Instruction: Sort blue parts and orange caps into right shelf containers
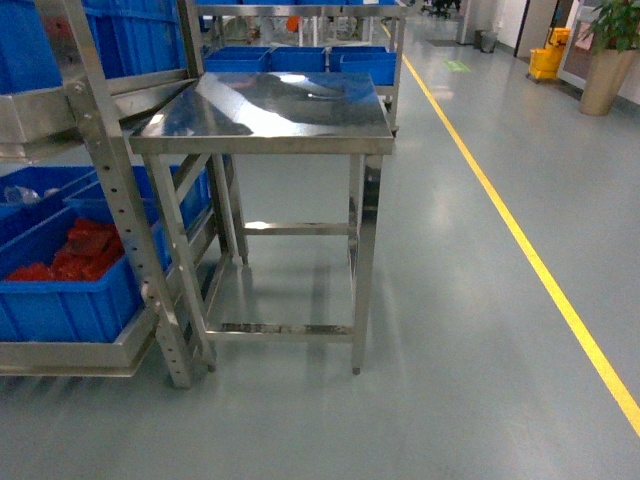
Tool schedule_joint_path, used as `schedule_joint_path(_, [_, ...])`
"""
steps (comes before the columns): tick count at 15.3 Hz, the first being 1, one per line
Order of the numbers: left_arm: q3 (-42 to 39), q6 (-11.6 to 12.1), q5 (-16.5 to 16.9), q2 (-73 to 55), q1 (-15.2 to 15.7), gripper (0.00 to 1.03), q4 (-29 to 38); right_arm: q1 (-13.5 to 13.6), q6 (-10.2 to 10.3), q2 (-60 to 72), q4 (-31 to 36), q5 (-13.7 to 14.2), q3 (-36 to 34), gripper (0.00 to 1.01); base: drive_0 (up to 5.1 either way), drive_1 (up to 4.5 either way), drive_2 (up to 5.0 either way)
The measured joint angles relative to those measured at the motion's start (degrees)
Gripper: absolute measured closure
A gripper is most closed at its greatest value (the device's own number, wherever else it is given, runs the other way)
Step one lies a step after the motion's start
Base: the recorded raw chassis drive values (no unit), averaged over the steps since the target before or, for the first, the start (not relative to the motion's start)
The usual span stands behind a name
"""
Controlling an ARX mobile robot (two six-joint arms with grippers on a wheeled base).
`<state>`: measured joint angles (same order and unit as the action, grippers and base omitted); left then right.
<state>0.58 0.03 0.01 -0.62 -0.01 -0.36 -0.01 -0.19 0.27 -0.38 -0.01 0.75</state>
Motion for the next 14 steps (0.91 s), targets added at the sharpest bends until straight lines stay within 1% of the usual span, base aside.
schedule_joint_path(10, [0.00, -0.02, -0.04, 0.00, 0.00, 0.60, -0.04, 0.00, 0.00, 0.00, 0.02, 0.00, 0.00, 0.61, -0.1, 4.20, -4.3])
schedule_joint_path(14, [0.00, -0.02, -0.02, 0.00, 0.00, 0.60, -0.11, 0.00, 0.00, 0.00, 0.07, 0.00, 0.00, 0.61, 0.0, 0.00, 0.0])
